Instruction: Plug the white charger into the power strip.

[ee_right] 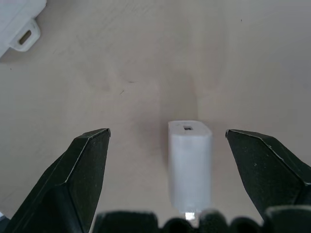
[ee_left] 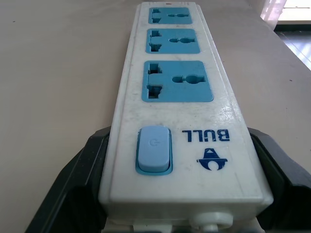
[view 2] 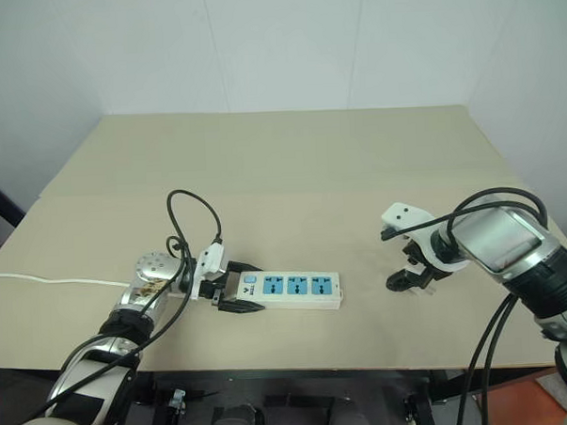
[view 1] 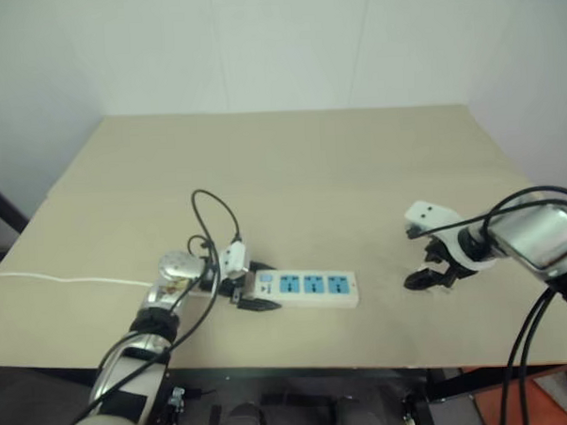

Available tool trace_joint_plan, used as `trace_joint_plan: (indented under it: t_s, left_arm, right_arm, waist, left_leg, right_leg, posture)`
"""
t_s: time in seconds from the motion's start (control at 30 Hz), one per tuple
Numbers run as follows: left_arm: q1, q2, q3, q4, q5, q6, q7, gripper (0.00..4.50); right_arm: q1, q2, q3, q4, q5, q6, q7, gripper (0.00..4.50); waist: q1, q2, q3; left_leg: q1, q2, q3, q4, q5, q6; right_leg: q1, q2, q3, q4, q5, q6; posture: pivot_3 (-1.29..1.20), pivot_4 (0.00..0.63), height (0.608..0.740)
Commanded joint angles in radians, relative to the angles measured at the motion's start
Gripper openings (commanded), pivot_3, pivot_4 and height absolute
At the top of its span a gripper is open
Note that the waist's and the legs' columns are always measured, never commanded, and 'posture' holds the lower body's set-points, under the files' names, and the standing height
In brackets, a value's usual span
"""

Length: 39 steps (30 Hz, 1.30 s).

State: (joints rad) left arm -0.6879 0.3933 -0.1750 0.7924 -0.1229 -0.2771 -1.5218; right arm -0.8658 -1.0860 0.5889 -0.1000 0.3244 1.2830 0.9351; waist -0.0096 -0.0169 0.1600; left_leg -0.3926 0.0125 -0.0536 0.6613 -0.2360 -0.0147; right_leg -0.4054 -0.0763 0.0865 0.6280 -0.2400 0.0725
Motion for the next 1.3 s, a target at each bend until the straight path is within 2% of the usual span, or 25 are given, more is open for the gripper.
trace_joint_plan:
  t_s: [0.03,0.37,0.47,0.7,0.77,0.9,1.0,1.13,1.2,1.3]
  left_arm:
    - [0.032,-0.012,-0.049,-0.011,0.037,0.026,-0.004,3.31]
    - [0.058,-0.001,-0.052,-0.07,0.034,0.057,0.002,3.31]
    - [0.06,0.0,-0.054,-0.079,0.032,0.064,0.002,3.31]
    - [0.065,0.003,-0.056,-0.096,0.033,0.078,0.004,3.31]
    - [0.067,0.006,-0.056,-0.101,0.033,0.081,0.005,3.31]
    - [0.067,0.011,-0.055,-0.102,0.035,0.082,0.006,3.31]
    - [0.064,0.014,-0.056,-0.098,0.037,0.079,0.005,3.31]
    - [0.057,0.017,-0.055,-0.09,0.04,0.066,0.007,3.31]
    - [0.055,0.017,-0.055,-0.09,0.037,0.063,0.006,3.31]
    - [0.059,0.016,-0.06,-0.092,0.038,0.046,0.009,3.31]
  right_arm:
    - [0.006,0.016,0.007,0.039,-0.047,-0.04,0.009,4.5]
    - [0.037,0.062,0.044,0.092,-0.118,-0.064,0.043,4.5]
    - [0.038,0.075,0.053,0.118,-0.144,-0.078,0.054,3.92]
    - [0.03,0.089,0.085,0.123,-0.196,-0.108,0.101,1.64]
    - [0.034,0.09,0.083,0.116,-0.205,-0.11,0.11,1.18]
    - [0.034,0.091,0.052,0.123,-0.224,-0.122,0.105,1.18]
    - [0.04,0.114,-0.051,0.139,-0.216,-0.178,0.059,1.18]
    - [0.069,0.215,-0.356,0.13,-0.11,-0.296,-0.019,1.18]
    - [0.102,0.281,-0.502,0.094,-0.05,-0.345,-0.061,1.18]
    - [0.172,0.456,-0.743,-0.031,0.074,-0.377,-0.176,1.18]
  waist:
    - [0.0,0.0,0.0]
    - [-0.003,0.0,0.0]
    - [-0.003,0.0,0.0]
    - [-0.004,-0.001,0.0]
    - [-0.003,-0.001,0.0]
    - [-0.003,-0.001,0.0]
    - [-0.005,-0.001,0.0]
    - [-0.008,-0.001,0.0]
    - [-0.005,-0.002,0.0]
    - [-0.003,-0.002,0.0]
  left_leg:
    - [0.0,0.0,0.0,0.0,0.0,0.0]
    - [0.0,0.0,0.0,0.0,0.0,0.0]
    - [0.0,0.0,0.0,0.0,0.0,0.0]
    - [0.002,0.0,0.0,0.0,0.0,0.0]
    - [0.002,0.0,0.0,0.0,0.0,0.0]
    - [0.002,0.0,0.0,0.0,0.0,0.0]
    - [0.002,0.0,0.0,0.0,0.0,0.0]
    - [0.002,0.0,0.0,0.0,0.0,0.0]
    - [0.001,0.0,-0.001,0.0,0.0,0.0]
    - [0.001,0.0,-0.002,0.0,0.0,0.0]
  right_leg:
    - [0.0,0.0,0.0,0.0,0.0,0.0]
    - [0.0,0.0,0.0,0.0,0.001,-0.002]
    - [0.001,0.0,0.0,0.0,0.001,-0.002]
    - [0.002,0.0,0.0,0.0,0.0,0.0]
    - [0.002,0.0,0.0,0.0,0.0,0.0]
    - [0.002,0.0,-0.001,0.0,0.001,-0.001]
    - [0.002,0.0,-0.001,0.0,0.001,-0.001]
    - [0.001,0.001,0.0,0.001,0.001,-0.001]
    - [0.001,0.001,0.0,0.002,0.003,-0.004]
    - [0.001,0.001,-0.001,0.001,0.003,-0.004]
  posture:
    - [0.0,0.15,0.74]
    - [0.0,0.15,0.74]
    - [0.0,0.15,0.74]
    - [0.0,0.15,0.74]
    - [0.0,0.15,0.74]
    - [0.0,0.15,0.74]
    - [0.0,0.15,0.74]
    - [0.0,0.15,0.74]
    - [0.0,0.15,0.74]
    - [0.0,0.15,0.74]
